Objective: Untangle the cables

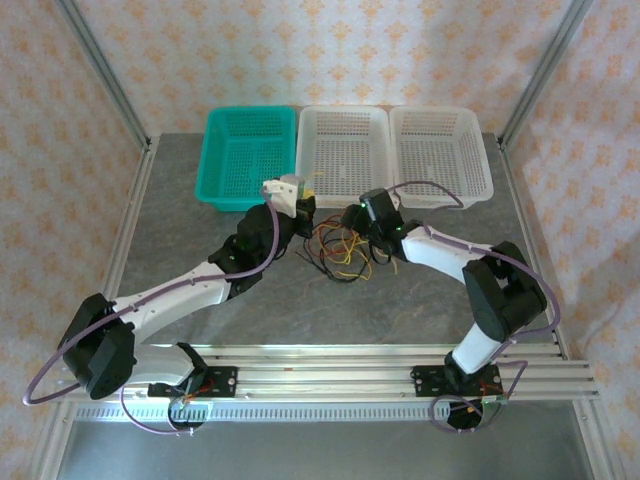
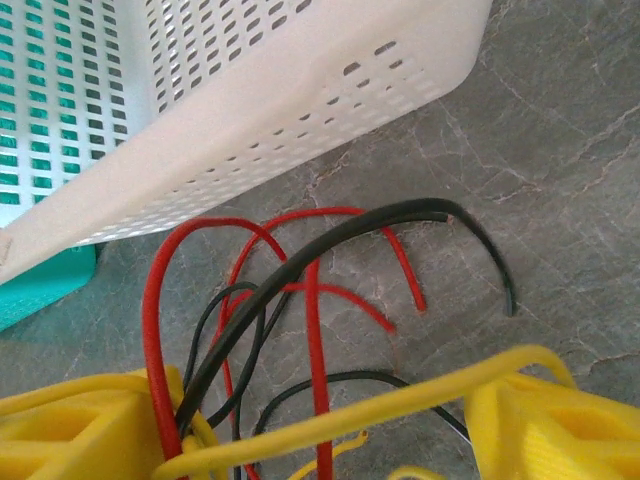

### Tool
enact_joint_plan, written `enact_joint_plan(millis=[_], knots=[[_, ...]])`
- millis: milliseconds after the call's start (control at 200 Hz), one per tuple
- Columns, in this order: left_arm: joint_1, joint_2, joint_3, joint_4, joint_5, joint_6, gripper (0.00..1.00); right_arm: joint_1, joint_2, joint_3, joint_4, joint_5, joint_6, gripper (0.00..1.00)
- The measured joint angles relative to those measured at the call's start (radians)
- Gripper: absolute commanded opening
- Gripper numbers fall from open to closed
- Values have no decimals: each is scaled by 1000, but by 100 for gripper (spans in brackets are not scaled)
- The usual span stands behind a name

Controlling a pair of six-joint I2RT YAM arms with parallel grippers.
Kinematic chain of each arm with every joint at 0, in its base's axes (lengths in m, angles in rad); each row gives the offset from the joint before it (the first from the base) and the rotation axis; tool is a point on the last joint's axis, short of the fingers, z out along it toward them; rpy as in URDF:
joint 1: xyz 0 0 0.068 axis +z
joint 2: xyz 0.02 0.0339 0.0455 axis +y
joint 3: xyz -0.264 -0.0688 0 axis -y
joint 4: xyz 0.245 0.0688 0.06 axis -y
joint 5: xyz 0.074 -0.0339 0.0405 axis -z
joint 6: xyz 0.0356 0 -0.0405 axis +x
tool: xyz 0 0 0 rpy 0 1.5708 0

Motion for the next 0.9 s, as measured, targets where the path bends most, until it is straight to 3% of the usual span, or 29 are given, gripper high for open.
enact_joint_plan(millis=[370, 901], knots=[[-3, -76, 0, -97, -131, 92, 0, 0, -7, -44, 16, -1, -8, 81], [-3, -172, 11, -117, -329, 237, 0, -4, -61, -92, -21, 24, -35, 84]])
